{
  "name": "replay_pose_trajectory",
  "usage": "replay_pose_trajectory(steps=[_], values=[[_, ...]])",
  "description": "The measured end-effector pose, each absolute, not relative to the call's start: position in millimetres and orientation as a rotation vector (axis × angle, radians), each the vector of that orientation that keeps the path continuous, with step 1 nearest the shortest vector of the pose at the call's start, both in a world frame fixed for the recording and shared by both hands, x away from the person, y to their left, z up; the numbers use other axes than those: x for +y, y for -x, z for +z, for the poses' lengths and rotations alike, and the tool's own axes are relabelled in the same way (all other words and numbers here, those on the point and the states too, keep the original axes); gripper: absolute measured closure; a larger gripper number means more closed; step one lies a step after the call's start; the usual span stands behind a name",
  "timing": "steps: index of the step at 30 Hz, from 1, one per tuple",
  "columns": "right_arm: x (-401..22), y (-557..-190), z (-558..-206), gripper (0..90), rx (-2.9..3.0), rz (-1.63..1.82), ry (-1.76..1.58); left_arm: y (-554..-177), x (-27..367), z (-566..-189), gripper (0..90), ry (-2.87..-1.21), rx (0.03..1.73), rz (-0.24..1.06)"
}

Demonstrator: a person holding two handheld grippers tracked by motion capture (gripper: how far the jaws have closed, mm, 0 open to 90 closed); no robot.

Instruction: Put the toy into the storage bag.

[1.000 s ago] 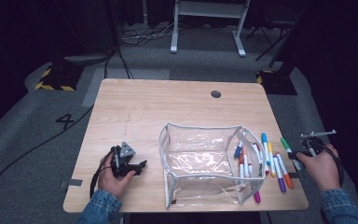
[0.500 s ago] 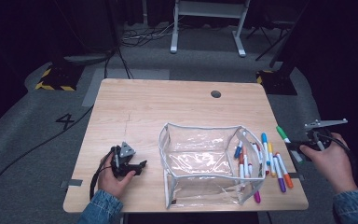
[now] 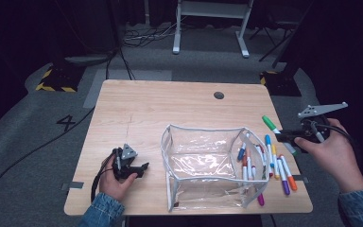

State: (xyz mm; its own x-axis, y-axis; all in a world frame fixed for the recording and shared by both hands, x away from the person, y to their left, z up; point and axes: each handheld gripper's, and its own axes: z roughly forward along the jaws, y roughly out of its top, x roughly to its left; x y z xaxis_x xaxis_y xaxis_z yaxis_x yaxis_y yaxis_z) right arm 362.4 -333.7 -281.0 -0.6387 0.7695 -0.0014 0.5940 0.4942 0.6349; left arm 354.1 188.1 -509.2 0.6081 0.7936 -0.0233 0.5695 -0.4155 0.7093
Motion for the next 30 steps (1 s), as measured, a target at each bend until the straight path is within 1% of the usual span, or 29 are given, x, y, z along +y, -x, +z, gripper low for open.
replay_pose_trajectory(steps=[7,15,22,30], values=[[-299.5,-353.5,-263.7,76.7,2.539,0.901,-1.022,-354.1,188.1,-509.2,28.5,-2.140,1.069,0.415],[-263.0,-349.4,-258.0,76.7,2.645,0.898,-0.890,-355.0,188.2,-509.3,28.2,-2.139,1.064,0.411],[-233.1,-349.1,-261.6,76.7,2.731,0.867,-0.769,-355.5,188.5,-509.2,28.2,-2.142,1.058,0.418],[-205.1,-353.7,-275.3,76.7,2.818,0.815,-0.695,-355.9,188.7,-509.2,28.1,-2.144,1.053,0.418]])
